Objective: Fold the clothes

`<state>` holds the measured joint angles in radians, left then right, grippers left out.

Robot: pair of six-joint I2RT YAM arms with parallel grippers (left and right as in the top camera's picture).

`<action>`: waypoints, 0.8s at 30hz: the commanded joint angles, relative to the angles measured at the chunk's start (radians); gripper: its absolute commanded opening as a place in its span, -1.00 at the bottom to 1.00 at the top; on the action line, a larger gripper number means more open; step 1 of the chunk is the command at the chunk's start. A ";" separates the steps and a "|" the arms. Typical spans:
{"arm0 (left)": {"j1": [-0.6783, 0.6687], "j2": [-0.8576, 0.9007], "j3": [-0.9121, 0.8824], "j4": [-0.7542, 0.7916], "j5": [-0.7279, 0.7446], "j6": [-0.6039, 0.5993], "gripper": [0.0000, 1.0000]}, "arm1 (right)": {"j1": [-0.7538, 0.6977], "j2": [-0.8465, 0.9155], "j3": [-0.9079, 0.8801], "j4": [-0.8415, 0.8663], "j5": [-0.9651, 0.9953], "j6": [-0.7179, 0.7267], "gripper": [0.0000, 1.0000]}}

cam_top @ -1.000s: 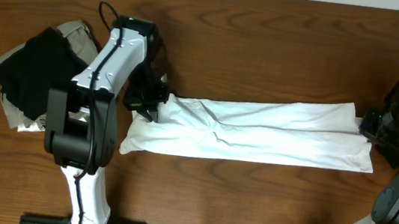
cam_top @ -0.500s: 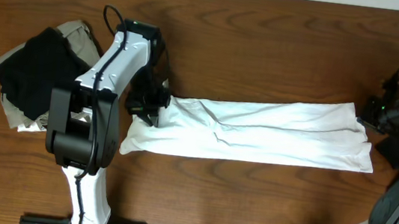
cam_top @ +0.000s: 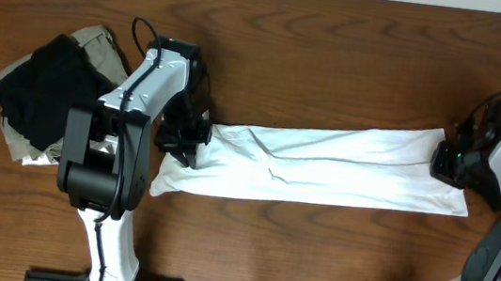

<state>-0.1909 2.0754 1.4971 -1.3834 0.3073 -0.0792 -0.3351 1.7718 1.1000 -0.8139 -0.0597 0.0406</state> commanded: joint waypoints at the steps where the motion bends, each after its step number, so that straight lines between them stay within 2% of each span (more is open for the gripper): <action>1: 0.002 -0.023 -0.008 -0.005 -0.021 -0.009 -0.88 | 0.006 0.002 -0.070 0.053 0.056 0.035 -0.74; 7: 0.002 -0.023 -0.022 0.006 -0.032 -0.009 -0.87 | 0.006 0.002 -0.163 0.169 0.057 0.041 -0.70; 18: 0.002 -0.023 -0.111 0.051 -0.032 -0.009 -0.85 | -0.021 0.002 -0.175 0.178 0.089 0.068 -0.67; 19: 0.003 -0.023 -0.119 0.059 -0.032 -0.009 -0.80 | -0.023 0.002 -0.175 0.178 0.087 0.068 -0.67; 22: 0.002 -0.023 -0.122 0.065 -0.032 -0.009 -0.38 | -0.024 0.002 -0.175 0.178 0.085 0.071 -0.68; 24: 0.005 -0.024 -0.114 0.064 -0.035 -0.009 -0.35 | -0.024 0.002 -0.175 0.178 0.084 0.071 -0.68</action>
<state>-0.1909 2.0754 1.3762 -1.3182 0.2829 -0.0845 -0.3408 1.7493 0.9539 -0.6430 -0.0261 0.0956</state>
